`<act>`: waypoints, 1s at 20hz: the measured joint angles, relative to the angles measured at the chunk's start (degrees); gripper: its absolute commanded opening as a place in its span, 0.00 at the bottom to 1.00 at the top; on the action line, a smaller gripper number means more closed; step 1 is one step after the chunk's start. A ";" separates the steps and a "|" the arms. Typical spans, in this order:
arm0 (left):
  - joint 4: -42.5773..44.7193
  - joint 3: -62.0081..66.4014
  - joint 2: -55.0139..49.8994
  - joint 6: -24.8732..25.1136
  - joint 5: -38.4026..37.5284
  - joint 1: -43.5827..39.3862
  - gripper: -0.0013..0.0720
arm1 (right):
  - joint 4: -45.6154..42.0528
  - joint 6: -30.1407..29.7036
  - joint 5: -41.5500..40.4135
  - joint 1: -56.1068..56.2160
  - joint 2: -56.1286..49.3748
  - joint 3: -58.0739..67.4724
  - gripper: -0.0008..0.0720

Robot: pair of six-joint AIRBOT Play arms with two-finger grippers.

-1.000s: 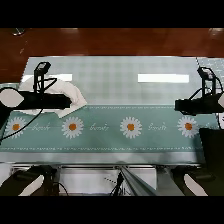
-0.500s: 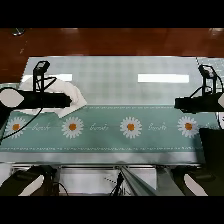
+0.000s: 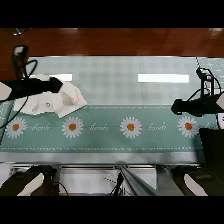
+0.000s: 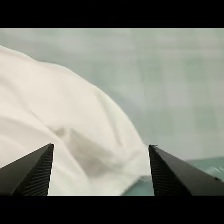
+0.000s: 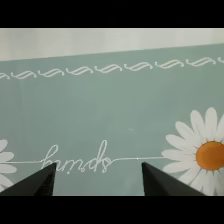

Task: Fold the shirts.

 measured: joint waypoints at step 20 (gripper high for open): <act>3.91 10.08 -30.69 -2.49 -7.43 10.62 0.05 | 9.42 -2.21 -5.33 0.04 0.00 -0.28 0.86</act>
